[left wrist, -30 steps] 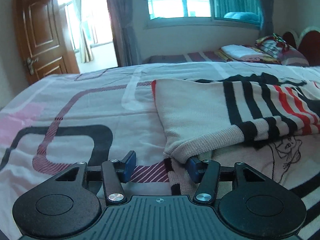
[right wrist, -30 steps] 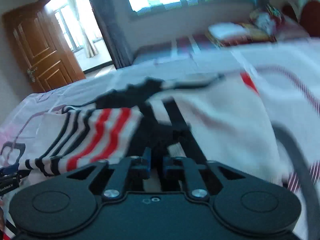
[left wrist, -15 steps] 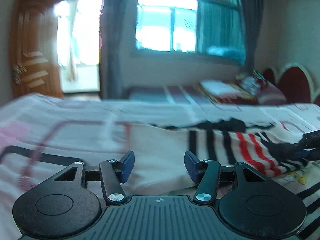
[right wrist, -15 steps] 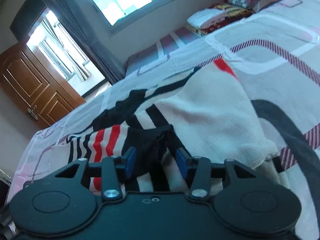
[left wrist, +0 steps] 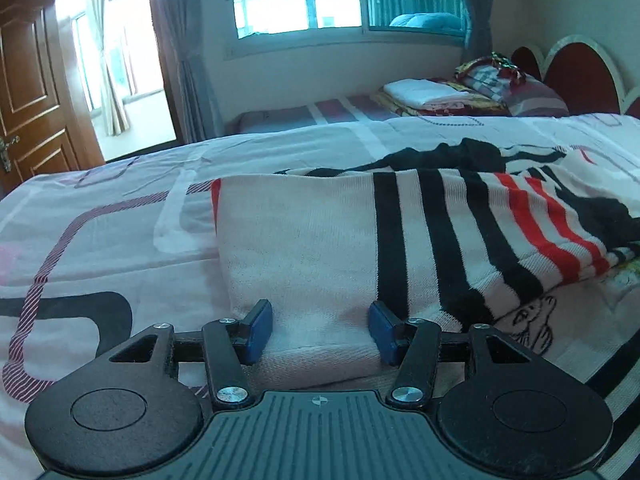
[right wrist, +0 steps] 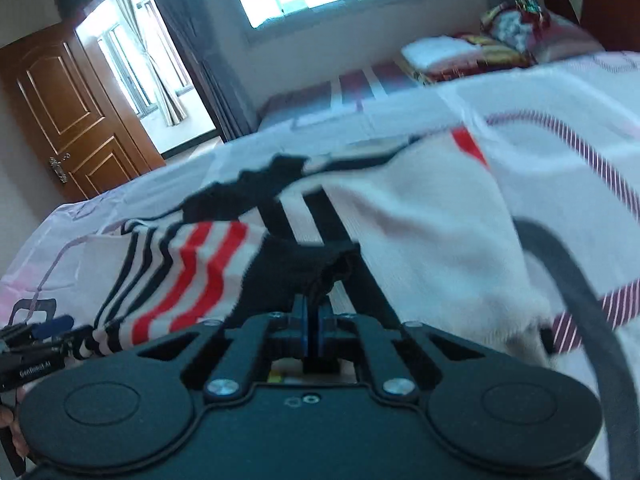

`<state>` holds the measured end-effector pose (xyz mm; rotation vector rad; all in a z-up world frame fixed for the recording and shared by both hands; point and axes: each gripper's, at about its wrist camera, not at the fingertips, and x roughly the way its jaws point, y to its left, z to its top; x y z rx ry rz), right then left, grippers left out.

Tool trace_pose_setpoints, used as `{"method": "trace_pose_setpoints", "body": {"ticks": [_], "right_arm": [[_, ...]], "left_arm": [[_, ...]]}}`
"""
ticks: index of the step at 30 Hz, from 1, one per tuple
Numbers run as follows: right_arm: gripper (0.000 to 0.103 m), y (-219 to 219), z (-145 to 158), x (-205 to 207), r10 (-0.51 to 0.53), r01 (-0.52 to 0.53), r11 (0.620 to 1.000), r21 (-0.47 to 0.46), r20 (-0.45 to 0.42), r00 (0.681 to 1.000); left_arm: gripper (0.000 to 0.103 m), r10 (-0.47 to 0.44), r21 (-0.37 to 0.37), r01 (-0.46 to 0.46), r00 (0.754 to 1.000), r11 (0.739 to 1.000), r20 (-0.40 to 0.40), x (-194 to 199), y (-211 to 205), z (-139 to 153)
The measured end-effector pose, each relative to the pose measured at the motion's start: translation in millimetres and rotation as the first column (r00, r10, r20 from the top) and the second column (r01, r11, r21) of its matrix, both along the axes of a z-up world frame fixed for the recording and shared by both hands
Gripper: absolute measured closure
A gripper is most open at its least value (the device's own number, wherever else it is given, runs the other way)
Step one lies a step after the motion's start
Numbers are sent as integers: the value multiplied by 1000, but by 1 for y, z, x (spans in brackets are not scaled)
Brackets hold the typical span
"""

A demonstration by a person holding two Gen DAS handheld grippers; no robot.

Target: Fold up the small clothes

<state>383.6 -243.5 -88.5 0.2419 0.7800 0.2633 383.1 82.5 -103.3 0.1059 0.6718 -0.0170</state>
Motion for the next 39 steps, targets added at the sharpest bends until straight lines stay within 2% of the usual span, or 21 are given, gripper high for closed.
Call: {"method": "trace_pose_setpoints", "body": {"ticks": [5,6,7,8,9,11,15,17,18,20,22,23,25,26,28,30,32,34,35,38,39], "right_arm": [[97,-3,0,-4,6,-6,1000,-9,-8,1000],[87,-7,7,-7,-24,24,1000,-3,20,1000],[84,-10,17,-10,-54,54,999,4,69,996],[82,-11,26,-9,-59,57,998,24,109,992],[83,-7,32,-4,-57,52,998,43,131,990],[84,16,37,15,-25,17,998,59,139,990],[86,68,18,48,82,-82,997,-4,114,990],[87,75,2,58,84,-81,996,-39,83,993],[94,73,-6,64,60,-57,997,-49,65,996],[97,72,-8,68,48,-45,998,-47,70,996],[88,76,1,65,60,-54,997,-48,127,990],[85,80,7,63,97,-94,995,-27,173,980],[83,101,13,64,203,-199,979,-41,219,954],[83,111,12,67,256,-252,967,-48,219,941],[84,134,0,78,334,-325,942,-84,168,927],[92,145,-19,85,330,-309,937,-163,125,936],[93,138,-20,89,299,-289,953,-88,127,946],[93,135,-21,92,298,-292,954,-67,123,947],[93,136,-19,93,305,-298,952,-70,118,945],[84,123,3,84,265,-252,964,-85,231,936],[81,118,7,89,233,-215,972,-99,250,940]], "left_arm": [[48,-3,-35,4,1000,999,11,-2,7,5],[48,-4,-55,6,999,998,32,-3,10,13],[48,-5,-68,10,997,998,74,-4,14,21],[45,1,-67,6,995,998,104,0,18,28],[33,9,-59,-3,994,998,106,8,21,31],[31,31,-66,-25,995,998,93,33,30,33],[31,24,-89,-17,997,996,79,70,39,28],[31,4,-85,-3,1000,996,12,84,37,16],[31,-7,-57,3,999,998,-54,92,33,5],[31,10,-58,-12,999,998,-39,91,32,5],[31,-1,-29,2,999,1000,43,85,27,17],[30,-10,-20,12,998,1000,61,88,26,20],[30,-9,-16,10,999,1000,32,101,27,16],[30,-10,-22,10,1000,1000,16,107,29,11],[21,-1,-58,0,1000,998,-7,115,38,-4],[18,24,-78,-25,1000,997,-8,116,43,-6],[16,24,-33,-24,1000,999,0,116,36,-7],[16,38,-39,-38,999,998,-10,115,36,-6],[17,47,-14,-48,999,999,-15,113,31,0],[17,-8,44,5,998,999,68,95,9,22],[17,-10,41,7,998,999,66,94,6,23]]}}
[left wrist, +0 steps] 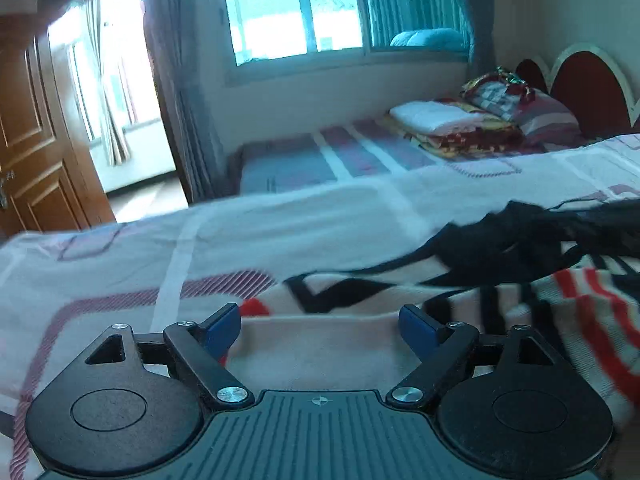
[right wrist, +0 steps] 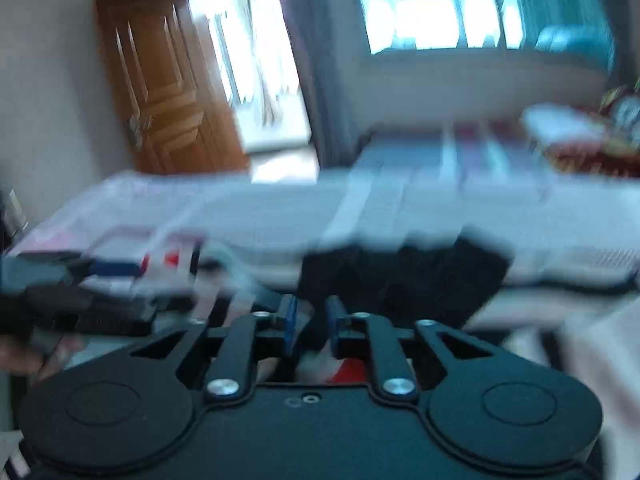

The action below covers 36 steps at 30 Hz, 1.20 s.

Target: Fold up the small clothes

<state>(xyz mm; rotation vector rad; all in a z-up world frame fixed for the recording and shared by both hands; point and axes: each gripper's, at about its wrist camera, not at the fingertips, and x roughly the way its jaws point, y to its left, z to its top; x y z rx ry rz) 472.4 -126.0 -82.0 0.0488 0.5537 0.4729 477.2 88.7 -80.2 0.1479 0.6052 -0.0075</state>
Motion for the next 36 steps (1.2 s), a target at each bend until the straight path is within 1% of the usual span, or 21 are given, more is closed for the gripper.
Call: {"method": "trace_pose_setpoints", "body": {"ticks": [1,2,5,7,9,11,13,16,18,19,20,21,23,24,27,29,30,31,33,34,36], "right_arm": [[78,-7,1,8,-41,41,999,-6,-10,999],[64,-15,-1,18,-77,76,997,-13,-47,996],[65,-37,-10,41,-129,130,992,1,-139,982],[66,-42,-9,44,-122,126,992,24,-126,985],[66,-36,-8,48,-72,74,997,19,-93,993],[67,-29,-10,56,9,-4,999,48,-110,994],[69,-17,-16,66,64,-59,997,45,-136,989],[70,-4,-17,71,133,-128,991,43,-150,980],[67,8,-18,78,179,-177,984,26,-185,966],[70,17,-19,80,205,-209,978,2,-192,960],[86,23,-19,79,219,-230,972,-40,-184,958],[94,28,-18,78,231,-246,967,-72,-176,957],[94,28,-3,70,208,-211,976,-58,-57,976],[95,27,0,73,175,-177,984,-37,-32,984],[94,41,-26,91,145,-164,977,-132,-144,979],[92,34,-21,90,146,-160,982,-96,-146,979],[82,28,-17,87,130,-140,987,-80,-128,983],[79,19,-10,80,101,-108,992,-64,-97,990],[81,-3,-2,63,75,-77,996,-39,-67,995],[80,-11,-1,54,53,-56,997,-56,-56,997],[81,-20,-6,45,62,-65,997,-40,-85,994]], "left_arm": [[17,1,-11,-1,1000,1000,-13,1,-1,-1],[17,5,-15,-5,1000,1000,-30,3,-2,-4],[17,18,-24,-19,998,1000,-67,7,-2,-19],[17,43,-55,-45,998,997,-48,4,4,-23],[17,108,-62,-110,994,992,-22,3,7,-24],[17,159,-88,-158,987,983,-2,2,14,-21],[17,219,-62,-220,975,973,-22,7,18,-21],[17,230,-94,-236,970,967,-74,16,25,-27],[16,240,-119,-247,968,962,-69,16,28,-31],[17,254,-128,-262,965,957,-71,14,30,-30],[18,269,-118,-274,962,955,-57,11,27,-25],[18,271,-89,-272,962,958,-15,6,23,-18],[18,281,-43,-282,960,959,-13,8,19,-18],[18,285,-37,-288,956,957,-65,15,20,-27],[15,306,-63,-308,951,949,-36,10,24,-39],[14,307,-55,-309,951,950,-30,11,23,-39],[14,305,-66,-307,952,949,-39,11,25,-37],[14,307,-68,-308,951,949,-33,6,24,-30],[14,306,-61,-303,950,951,56,-6,18,-15],[14,287,-77,-282,955,956,69,-7,13,-12],[14,214,-92,-211,977,973,25,4,-2,-21]]}}
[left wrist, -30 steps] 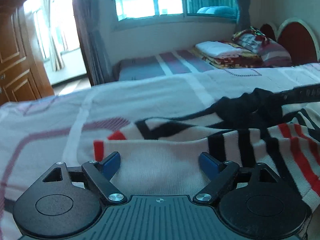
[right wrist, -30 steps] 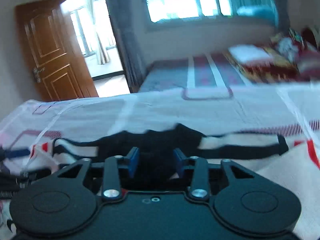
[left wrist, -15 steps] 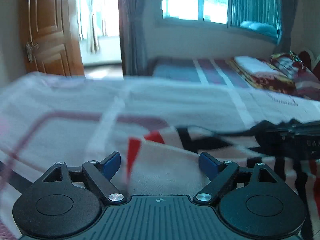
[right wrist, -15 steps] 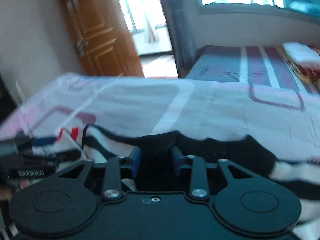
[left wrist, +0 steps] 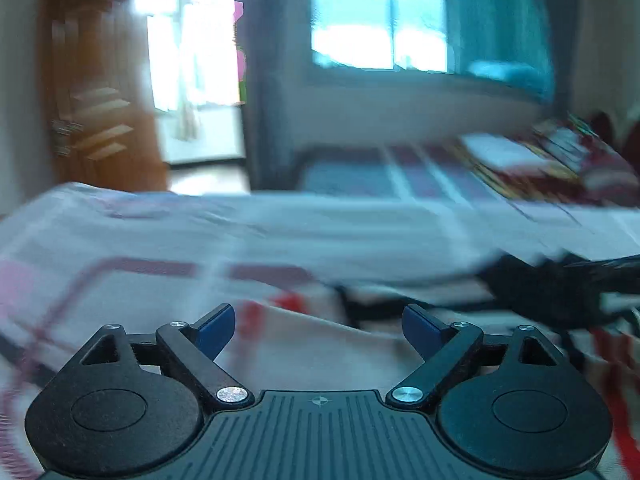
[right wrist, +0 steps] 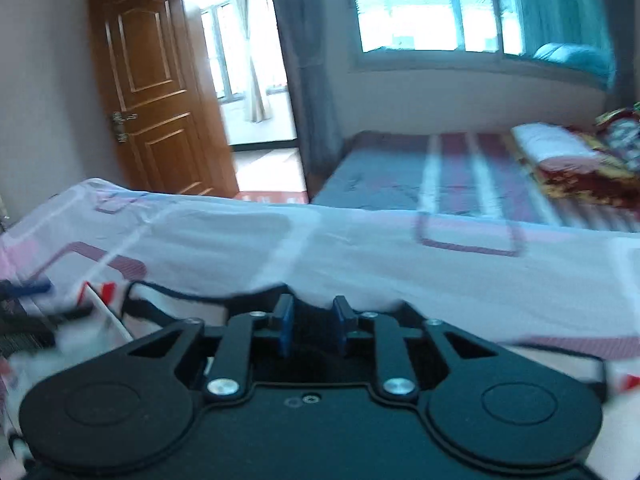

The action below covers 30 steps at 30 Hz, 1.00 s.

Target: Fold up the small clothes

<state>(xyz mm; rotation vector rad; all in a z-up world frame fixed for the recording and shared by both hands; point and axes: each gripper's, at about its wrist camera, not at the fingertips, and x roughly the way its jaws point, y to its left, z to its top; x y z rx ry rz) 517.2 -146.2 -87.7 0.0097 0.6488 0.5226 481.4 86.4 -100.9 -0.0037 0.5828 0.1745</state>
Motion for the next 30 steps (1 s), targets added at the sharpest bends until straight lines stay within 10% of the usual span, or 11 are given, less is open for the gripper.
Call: {"method": "trace_pose_setpoints", "body": {"ticks": [6,12,14,17,26,30], "right_arm": [[81,-13,-11,-2,-74,72,996,-50,-43,996],[78,-52,13,-47,-87,88,996,-32,20,996],[80,-57,8,-63,-94,94,993,-66,6,996],[73,-66,-7,-73,-183,178,979,-98,-46,982],[66,-102,-5,-110,-226,246,966,84,-195,954],[95,-96,7,-117,-206,225,968,112,-154,966]], "left_arm": [[5,-51,-14,49,990,999,-132,21,-7,-16],[5,-117,-45,116,993,992,-23,-15,-20,8],[4,-131,23,136,981,990,-144,-10,-32,-18],[4,-113,22,117,987,993,-113,-20,-36,-20],[4,-99,-38,96,990,995,-97,-62,-28,-19],[5,-109,-42,107,993,993,-42,-68,-28,3]]}}
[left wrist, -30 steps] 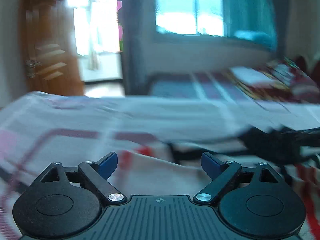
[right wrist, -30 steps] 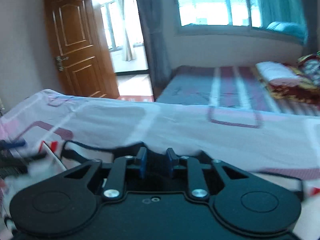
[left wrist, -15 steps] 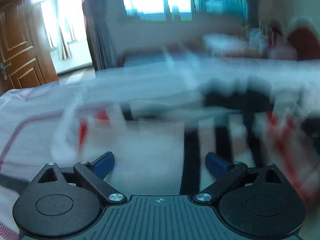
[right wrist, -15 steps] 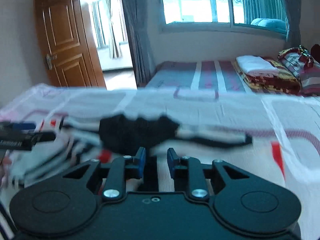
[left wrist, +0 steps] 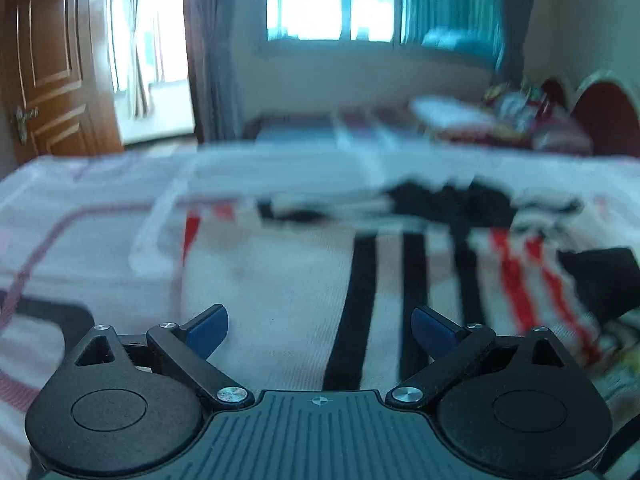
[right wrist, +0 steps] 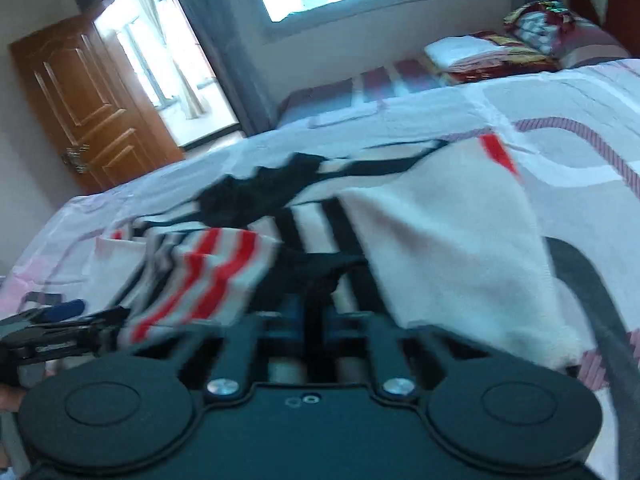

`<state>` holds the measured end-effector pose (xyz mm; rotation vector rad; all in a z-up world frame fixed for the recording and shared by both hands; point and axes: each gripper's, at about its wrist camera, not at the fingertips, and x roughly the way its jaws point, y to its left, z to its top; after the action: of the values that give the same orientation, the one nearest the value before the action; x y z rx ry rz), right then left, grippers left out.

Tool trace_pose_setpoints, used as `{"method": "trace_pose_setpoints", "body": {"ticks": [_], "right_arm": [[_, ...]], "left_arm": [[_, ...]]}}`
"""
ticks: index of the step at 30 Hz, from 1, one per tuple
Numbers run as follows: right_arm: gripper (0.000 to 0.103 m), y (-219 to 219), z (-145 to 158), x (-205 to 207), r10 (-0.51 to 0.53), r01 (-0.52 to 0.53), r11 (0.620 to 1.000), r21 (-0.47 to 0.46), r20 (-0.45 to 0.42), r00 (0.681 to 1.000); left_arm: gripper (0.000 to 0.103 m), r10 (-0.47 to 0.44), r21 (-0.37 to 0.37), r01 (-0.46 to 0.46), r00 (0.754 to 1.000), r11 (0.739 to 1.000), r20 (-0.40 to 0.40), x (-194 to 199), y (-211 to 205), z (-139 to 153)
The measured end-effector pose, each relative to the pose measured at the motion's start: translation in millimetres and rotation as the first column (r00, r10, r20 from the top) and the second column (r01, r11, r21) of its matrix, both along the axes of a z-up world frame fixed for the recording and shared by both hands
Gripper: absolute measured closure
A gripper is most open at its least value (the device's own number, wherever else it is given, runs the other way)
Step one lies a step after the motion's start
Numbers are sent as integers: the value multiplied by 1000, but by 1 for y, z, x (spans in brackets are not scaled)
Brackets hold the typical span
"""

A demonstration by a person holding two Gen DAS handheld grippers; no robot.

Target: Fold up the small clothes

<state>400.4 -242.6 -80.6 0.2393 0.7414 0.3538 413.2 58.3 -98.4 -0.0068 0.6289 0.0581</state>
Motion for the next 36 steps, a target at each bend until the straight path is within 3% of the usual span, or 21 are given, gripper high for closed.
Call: {"method": "trace_pose_setpoints", "body": {"ticks": [3,4,7,8,11,13,15,17,18,20,24,28,32,35,36], "right_arm": [[95,-2,14,-13,-4,5,1000,-8,34,999],[95,-2,13,-14,0,1,1000,-18,18,1000],[94,1,-6,-14,-2,-1,997,-75,-43,999],[95,2,-8,-16,-2,1,996,-91,-14,1000],[80,3,11,-30,-50,66,985,-162,99,994],[80,5,27,-45,4,21,990,-140,179,984],[80,19,22,-45,68,-38,979,-198,143,987],[77,34,-1,-37,103,-86,951,-298,42,994],[77,36,0,-40,107,-81,946,-315,67,992],[75,31,17,-46,78,-59,958,-282,54,996],[62,11,42,-80,29,3,975,-223,139,990],[61,-18,50,-106,-42,53,988,-147,77,996],[61,-48,52,-145,-90,98,986,-135,62,994],[59,-69,52,-182,-126,129,982,-136,27,992],[59,-80,50,-195,-139,139,984,-112,7,990]], "left_arm": [[5,-27,38,29,999,999,-43,1,-5,-2],[5,-34,54,39,996,998,-87,5,-7,-9],[1,-14,27,16,997,1000,-72,3,-1,-18],[3,-2,35,5,997,999,-83,4,-3,-13],[6,-48,57,48,999,997,3,-13,-19,8],[6,-68,73,70,997,995,-32,-11,-31,4],[0,-47,86,53,996,995,-70,-7,-36,-12],[0,-9,37,12,997,999,-74,-7,-29,-11],[0,-1,50,6,996,999,-85,-9,-30,-5],[0,-9,93,14,998,996,-63,-19,-32,4],[0,-18,100,23,999,995,-51,-56,-33,14],[0,-25,98,32,997,995,-72,-106,-27,18],[1,-41,39,45,996,998,-84,-159,-8,21],[36,-57,-14,55,990,998,-127,-203,13,16],[39,-68,-47,61,986,997,-155,-218,21,12]]}}
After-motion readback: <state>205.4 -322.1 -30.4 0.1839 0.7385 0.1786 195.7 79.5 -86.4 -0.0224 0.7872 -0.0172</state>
